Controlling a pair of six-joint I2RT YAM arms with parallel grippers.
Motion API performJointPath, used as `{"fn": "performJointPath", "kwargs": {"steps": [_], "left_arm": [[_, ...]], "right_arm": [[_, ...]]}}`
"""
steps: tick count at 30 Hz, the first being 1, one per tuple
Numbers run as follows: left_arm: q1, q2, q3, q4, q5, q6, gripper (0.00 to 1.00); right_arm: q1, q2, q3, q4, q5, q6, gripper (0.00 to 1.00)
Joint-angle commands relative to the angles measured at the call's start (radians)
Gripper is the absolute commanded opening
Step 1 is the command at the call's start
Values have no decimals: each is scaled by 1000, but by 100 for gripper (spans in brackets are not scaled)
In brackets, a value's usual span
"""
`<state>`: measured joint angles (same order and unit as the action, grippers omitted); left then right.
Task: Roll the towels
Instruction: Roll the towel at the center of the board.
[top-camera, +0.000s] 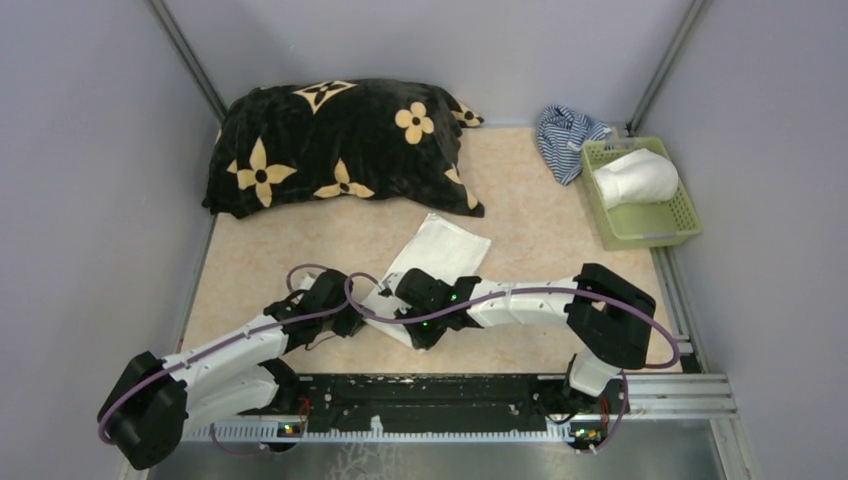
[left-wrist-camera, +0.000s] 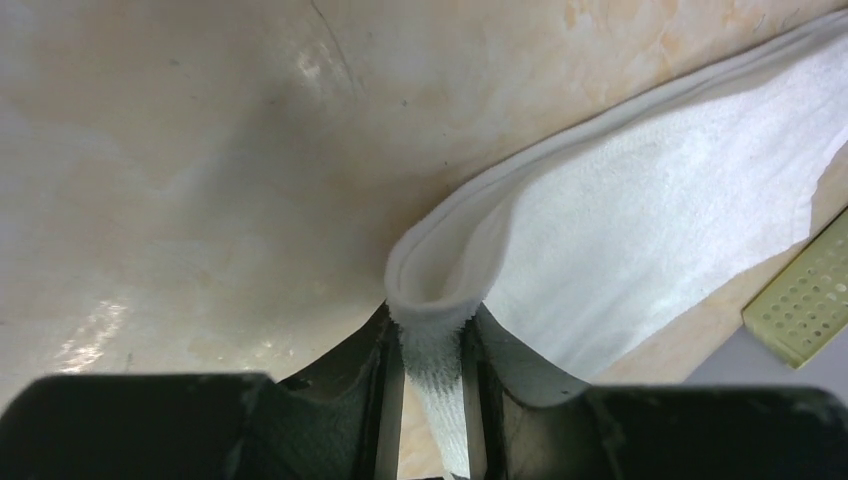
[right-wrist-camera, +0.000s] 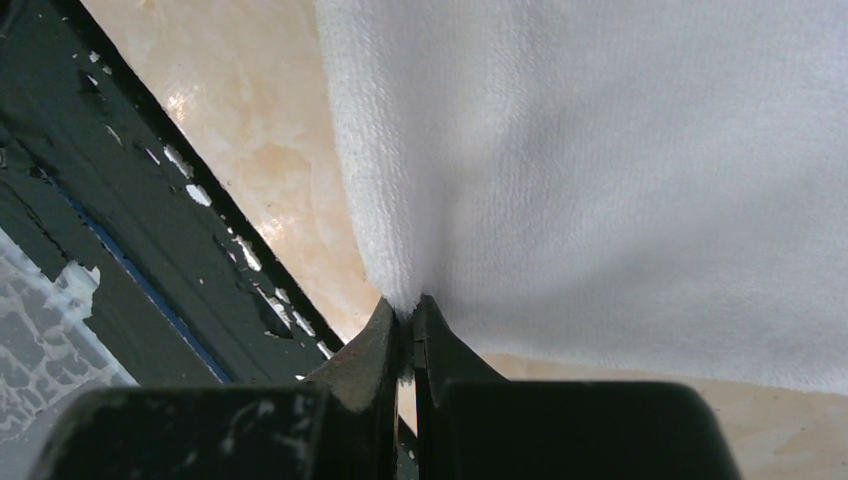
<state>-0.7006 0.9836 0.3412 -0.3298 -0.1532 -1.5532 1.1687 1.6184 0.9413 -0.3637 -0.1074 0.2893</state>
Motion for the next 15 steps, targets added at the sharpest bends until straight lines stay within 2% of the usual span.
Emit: {"fn": "performJointPath", "kwargs": {"steps": [1,6,9,15], "left_arm": [[-4,-23,-3,-81,-127,0,30],[-4,37,62,-111,-155,89,22],[-4,83,137,-178,-202,154,17],[-4,156,225,-202,-248,272,16]], "right_arm": [[-3,-43,-13,25,-55,-11,0],[-11,-32,-9,24,-83,-16,0],[-45,-29,-16,35,-161,-4,0],[-153,-15,-52,74,-356,16,0]]}}
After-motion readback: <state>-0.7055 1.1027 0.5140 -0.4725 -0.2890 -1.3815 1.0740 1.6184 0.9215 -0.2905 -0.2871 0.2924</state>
